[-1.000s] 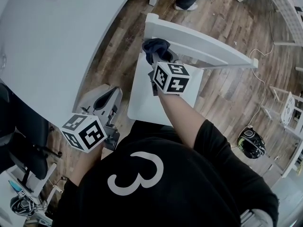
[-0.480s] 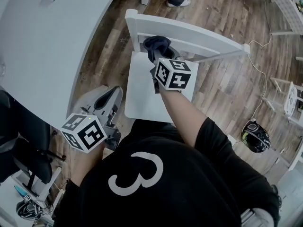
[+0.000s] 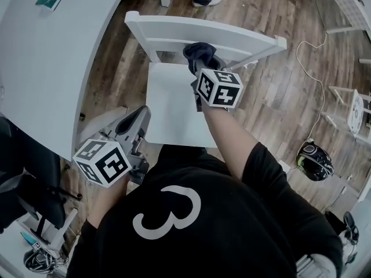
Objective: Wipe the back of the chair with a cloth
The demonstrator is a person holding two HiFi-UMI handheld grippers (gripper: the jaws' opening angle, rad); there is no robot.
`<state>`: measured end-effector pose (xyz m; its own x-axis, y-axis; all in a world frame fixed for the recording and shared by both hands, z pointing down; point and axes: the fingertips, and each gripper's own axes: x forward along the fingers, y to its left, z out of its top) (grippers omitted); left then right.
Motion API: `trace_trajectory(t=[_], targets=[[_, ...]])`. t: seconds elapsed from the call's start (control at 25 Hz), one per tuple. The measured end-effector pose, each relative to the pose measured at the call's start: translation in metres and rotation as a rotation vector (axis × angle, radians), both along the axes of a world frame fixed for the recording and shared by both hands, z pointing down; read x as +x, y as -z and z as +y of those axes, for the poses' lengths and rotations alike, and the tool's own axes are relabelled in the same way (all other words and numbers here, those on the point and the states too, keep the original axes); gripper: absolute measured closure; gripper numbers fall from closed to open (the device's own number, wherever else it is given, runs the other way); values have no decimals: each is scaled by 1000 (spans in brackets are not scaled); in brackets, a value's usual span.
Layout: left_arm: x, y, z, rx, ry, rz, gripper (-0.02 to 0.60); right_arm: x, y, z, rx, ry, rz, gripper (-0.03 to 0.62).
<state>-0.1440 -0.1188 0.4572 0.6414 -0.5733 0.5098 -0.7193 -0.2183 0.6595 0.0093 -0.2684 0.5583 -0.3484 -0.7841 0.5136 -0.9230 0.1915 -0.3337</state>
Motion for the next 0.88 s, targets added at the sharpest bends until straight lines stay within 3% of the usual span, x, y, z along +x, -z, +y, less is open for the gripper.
trace_trajectory(t=[0.88], targets=[[59,10,34,20,-10,-29,568,141,-5,23,4,-183,23,543]])
